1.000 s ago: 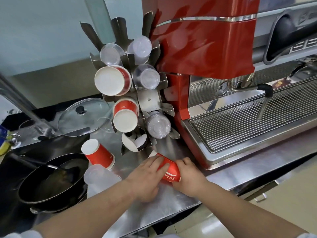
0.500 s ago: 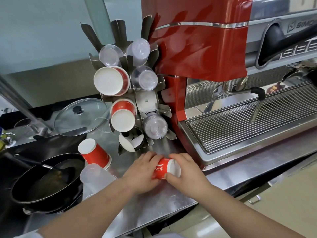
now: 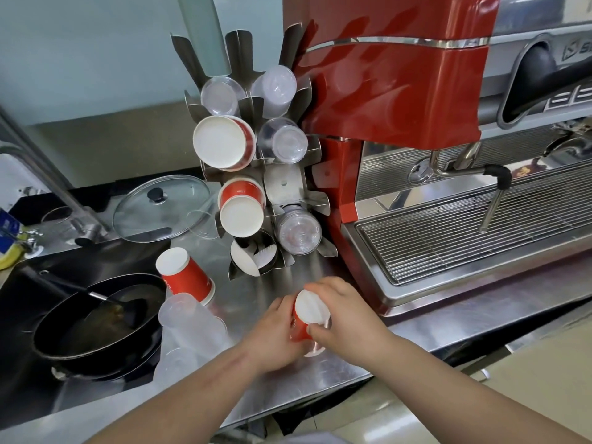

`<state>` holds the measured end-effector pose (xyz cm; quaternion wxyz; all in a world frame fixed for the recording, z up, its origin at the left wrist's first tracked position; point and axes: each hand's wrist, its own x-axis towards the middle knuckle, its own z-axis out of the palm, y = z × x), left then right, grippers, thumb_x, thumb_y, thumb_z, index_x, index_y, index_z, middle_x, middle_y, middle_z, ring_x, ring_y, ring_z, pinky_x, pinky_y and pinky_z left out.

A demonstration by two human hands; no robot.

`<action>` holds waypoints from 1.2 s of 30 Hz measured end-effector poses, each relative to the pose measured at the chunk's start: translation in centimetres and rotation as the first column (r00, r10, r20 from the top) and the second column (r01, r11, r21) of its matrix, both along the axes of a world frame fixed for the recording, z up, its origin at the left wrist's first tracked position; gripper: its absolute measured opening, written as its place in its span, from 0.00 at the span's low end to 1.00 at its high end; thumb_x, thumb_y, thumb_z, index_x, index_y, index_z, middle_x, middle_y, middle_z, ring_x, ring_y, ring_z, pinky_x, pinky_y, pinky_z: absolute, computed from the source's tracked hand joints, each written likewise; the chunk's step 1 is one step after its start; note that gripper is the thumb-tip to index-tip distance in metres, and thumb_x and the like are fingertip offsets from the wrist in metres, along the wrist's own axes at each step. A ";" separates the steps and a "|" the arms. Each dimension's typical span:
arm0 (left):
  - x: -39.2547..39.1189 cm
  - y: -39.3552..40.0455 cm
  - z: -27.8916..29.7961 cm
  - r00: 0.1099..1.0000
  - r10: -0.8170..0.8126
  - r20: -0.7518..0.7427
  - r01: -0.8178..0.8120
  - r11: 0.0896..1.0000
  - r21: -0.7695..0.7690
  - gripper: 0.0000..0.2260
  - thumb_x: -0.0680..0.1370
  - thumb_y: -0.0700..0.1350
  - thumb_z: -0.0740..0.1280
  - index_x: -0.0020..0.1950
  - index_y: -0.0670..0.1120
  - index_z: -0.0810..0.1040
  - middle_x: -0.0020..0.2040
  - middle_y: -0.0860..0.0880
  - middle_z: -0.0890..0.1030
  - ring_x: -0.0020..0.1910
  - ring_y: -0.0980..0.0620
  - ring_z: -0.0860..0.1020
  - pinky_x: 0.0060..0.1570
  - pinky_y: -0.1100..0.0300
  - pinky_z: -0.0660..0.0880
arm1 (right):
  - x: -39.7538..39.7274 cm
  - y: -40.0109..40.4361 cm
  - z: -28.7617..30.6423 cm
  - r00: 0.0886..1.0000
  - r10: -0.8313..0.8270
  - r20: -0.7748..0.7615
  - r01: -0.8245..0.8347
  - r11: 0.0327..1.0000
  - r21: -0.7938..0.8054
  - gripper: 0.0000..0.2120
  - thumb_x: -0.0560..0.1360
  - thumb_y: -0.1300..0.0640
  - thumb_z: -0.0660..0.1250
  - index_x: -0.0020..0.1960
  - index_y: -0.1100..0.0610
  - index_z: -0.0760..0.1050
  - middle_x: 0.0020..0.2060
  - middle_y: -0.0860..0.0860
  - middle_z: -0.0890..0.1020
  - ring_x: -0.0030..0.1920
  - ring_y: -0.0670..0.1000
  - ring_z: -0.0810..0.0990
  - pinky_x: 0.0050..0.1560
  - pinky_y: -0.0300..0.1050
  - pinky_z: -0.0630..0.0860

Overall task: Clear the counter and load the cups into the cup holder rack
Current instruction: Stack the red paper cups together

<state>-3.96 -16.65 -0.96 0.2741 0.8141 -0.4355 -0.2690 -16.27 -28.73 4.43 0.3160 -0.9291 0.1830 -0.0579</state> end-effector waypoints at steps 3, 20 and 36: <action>-0.3 0.1 -0.1 1.000 0.022 0.001 -0.022 1.000 0.014 0.36 0.60 0.61 0.65 0.66 0.52 0.65 0.59 0.52 0.72 0.59 0.55 0.71 0.57 0.61 0.71 | 0.3 0.1 0.0 0.999 0.027 -0.035 -0.028 0.999 -0.025 0.31 0.69 0.54 0.71 0.71 0.51 0.69 0.67 0.49 0.69 0.65 0.53 0.69 0.68 0.37 0.62; 1.2 0.4 3.2 0.985 -0.128 0.113 0.096 0.962 0.254 0.15 0.72 0.54 0.66 0.56 0.50 0.76 0.51 0.49 0.80 0.50 0.49 0.78 0.50 0.58 0.74 | 3.2 -2.1 4.5 0.818 0.230 -0.528 -0.365 0.916 -0.166 0.25 0.65 0.51 0.75 0.58 0.50 0.68 0.54 0.53 0.74 0.56 0.56 0.76 0.54 0.50 0.77; 3.5 1.7 12.2 0.915 -0.390 0.102 0.297 0.823 0.485 0.15 0.77 0.53 0.64 0.63 0.54 0.76 0.58 0.56 0.81 0.51 0.55 0.77 0.54 0.61 0.74 | 4.3 -1.9 9.3 0.652 0.247 -0.717 -0.596 0.751 -0.283 0.27 0.73 0.48 0.67 0.70 0.51 0.66 0.62 0.54 0.74 0.61 0.58 0.74 0.57 0.55 0.76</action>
